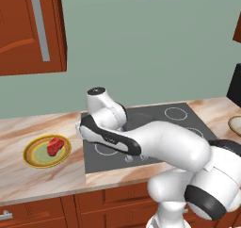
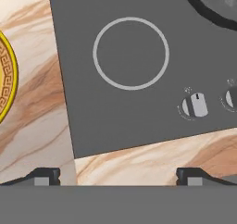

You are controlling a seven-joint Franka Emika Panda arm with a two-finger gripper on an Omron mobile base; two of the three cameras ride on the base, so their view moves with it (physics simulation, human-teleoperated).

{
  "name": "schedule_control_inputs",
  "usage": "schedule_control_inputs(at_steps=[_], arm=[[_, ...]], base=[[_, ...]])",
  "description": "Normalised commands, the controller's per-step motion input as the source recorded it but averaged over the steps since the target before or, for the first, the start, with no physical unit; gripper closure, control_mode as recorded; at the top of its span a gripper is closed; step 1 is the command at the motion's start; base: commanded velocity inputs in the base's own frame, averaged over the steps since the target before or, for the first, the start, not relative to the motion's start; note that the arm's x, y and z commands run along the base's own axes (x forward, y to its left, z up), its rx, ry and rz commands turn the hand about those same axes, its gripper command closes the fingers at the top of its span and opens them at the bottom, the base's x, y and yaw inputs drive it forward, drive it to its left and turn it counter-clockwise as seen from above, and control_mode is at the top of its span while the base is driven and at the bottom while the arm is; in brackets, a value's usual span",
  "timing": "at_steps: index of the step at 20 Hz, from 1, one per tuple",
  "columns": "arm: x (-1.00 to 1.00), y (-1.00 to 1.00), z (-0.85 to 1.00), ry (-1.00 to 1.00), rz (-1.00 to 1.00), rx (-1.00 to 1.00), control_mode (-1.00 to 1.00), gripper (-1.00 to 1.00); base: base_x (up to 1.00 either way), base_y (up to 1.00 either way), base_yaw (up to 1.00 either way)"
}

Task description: Place the steak on the plate and place the lemon on the same plate.

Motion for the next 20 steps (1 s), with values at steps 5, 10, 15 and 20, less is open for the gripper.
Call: schedule_control_inputs(at_steps=[5, 10, 15, 20], arm=[[-0.16, -0.69, 0.30, 0.01, 0.00, 0.01, -1.00, -1.00], [-0.16, -0.69, 0.31, 0.04, 0.00, 0.07, -1.00, -1.00], [-0.18, -0.72, 0.33, 0.00, 0.00, 0.04, -1.00, -1.00], [-0.14, -0.74, 0.25, 0.00, 0.00, -0.03, -1.00, -1.00]], base=[[0.00, 0.00, 0.00], [0.00, 0.00, 0.00], [0.00, 0.00, 0.00], [0.00, 0.00, 0.00]])
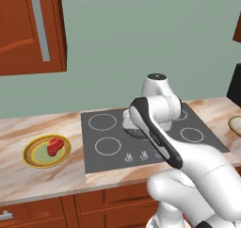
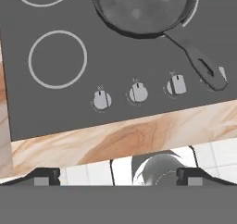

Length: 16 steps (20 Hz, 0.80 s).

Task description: Place the steak on the plate and place the lemon on the same plate.

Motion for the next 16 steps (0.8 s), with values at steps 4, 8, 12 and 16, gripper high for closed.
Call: schedule_control_inputs(at_steps=[4, 8, 12, 16], arm=[[-0.11, -0.78, 0.19, 0.00, 0.00, -0.05, -1.00, -1.00], [-0.04, -0.79, 0.11, 0.00, -0.07, -0.04, -1.00, -1.00], [-0.02, -0.83, 0.05, 0.00, -0.11, -0.02, -1.00, -1.00], [0.00, -0.82, 0.00, 0.00, -0.13, -0.03, -1.00, -1.00]], base=[[0.00, 0.00, 0.00], [0.00, 0.00, 0.00], [0.00, 0.00, 0.00], [0.00, 0.00, 0.00]])
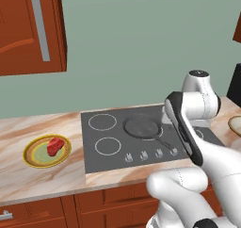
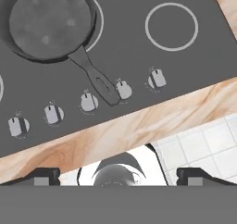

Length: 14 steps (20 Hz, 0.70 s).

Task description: Place the steak on the plate and place the lemon on the same plate.

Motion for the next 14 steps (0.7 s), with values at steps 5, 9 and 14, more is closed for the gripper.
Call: schedule_control_inputs(at_steps=[5, 9, 14], arm=[[-0.03, -0.82, 0.03, 0.00, -0.11, -0.04, -1.00, -1.00], [0.00, -0.82, 0.01, 0.00, -0.11, -0.03, -1.00, -1.00], [0.00, -0.82, 0.01, 0.01, -0.15, 0.00, -1.00, -1.00]], base=[[0.00, 0.00, 0.00], [0.00, 0.00, 0.00], [0.00, 0.00, 0.00]])
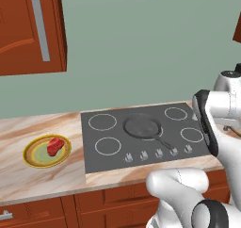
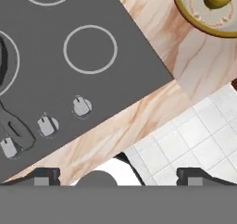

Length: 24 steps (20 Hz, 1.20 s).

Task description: Place the steak on the plate and place the lemon on the same plate.

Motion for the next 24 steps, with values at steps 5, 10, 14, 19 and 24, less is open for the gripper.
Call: schedule_control_inputs(at_steps=[5, 10, 14, 19, 24], arm=[[-0.01, -0.83, 0.04, 0.00, -0.13, 0.00, -1.00, -1.00], [-0.06, -0.82, 0.03, 0.01, -0.19, 0.00, -1.00, -1.00], [-0.02, -0.79, 0.02, 0.00, -0.21, 0.00, -1.00, -1.00], [-0.01, -0.77, 0.08, 0.00, -0.16, 0.03, -1.00, -1.00], [0.07, -0.66, 0.00, 0.00, -0.11, 0.07, -1.00, -1.00]], base=[[0.00, 0.00, 0.00], [0.00, 0.00, 0.00], [0.00, 0.00, 0.00], [0.00, 0.00, 0.00], [0.00, 0.00, 0.00]])
